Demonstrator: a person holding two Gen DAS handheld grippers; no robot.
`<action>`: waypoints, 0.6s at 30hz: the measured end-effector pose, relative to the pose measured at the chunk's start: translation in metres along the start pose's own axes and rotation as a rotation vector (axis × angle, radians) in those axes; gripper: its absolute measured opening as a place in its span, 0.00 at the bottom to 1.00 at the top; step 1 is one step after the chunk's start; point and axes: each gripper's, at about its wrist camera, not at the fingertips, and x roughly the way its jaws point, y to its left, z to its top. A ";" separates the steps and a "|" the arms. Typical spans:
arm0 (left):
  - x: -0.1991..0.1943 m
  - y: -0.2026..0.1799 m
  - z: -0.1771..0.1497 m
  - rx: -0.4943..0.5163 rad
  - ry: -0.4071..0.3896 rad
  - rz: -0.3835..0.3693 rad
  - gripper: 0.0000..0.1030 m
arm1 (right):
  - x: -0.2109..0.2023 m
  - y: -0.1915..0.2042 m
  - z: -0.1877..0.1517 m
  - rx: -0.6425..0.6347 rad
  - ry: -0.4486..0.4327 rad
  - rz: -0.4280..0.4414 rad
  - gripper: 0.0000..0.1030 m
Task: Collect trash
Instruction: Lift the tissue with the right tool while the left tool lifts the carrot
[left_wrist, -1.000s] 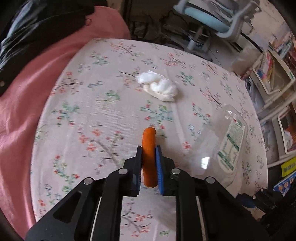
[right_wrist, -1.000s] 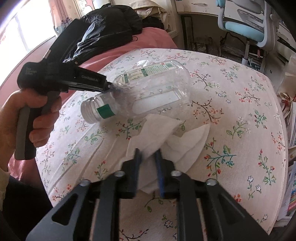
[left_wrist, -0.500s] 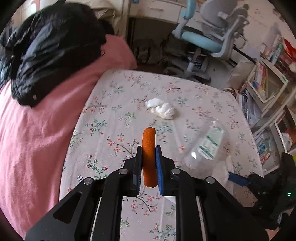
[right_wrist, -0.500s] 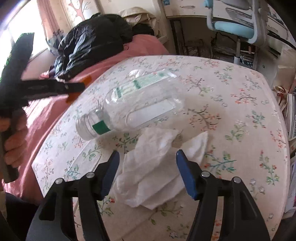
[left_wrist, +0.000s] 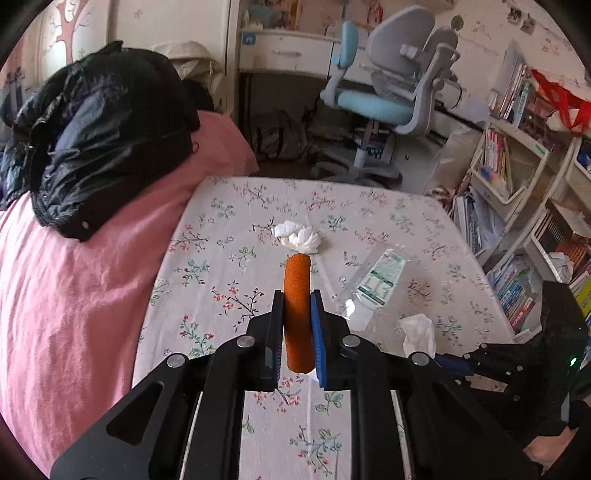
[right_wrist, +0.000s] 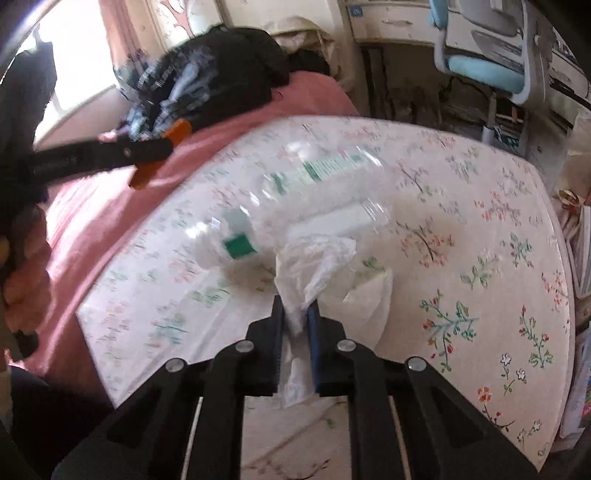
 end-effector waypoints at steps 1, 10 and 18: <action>-0.007 0.000 -0.003 -0.010 -0.012 -0.003 0.13 | -0.006 0.004 0.002 -0.008 -0.019 0.014 0.13; -0.063 -0.006 -0.063 -0.054 -0.048 0.032 0.13 | -0.044 0.040 -0.022 -0.030 -0.045 0.141 0.13; -0.099 -0.016 -0.112 -0.051 -0.042 0.047 0.13 | -0.067 0.073 -0.093 0.002 0.053 0.263 0.13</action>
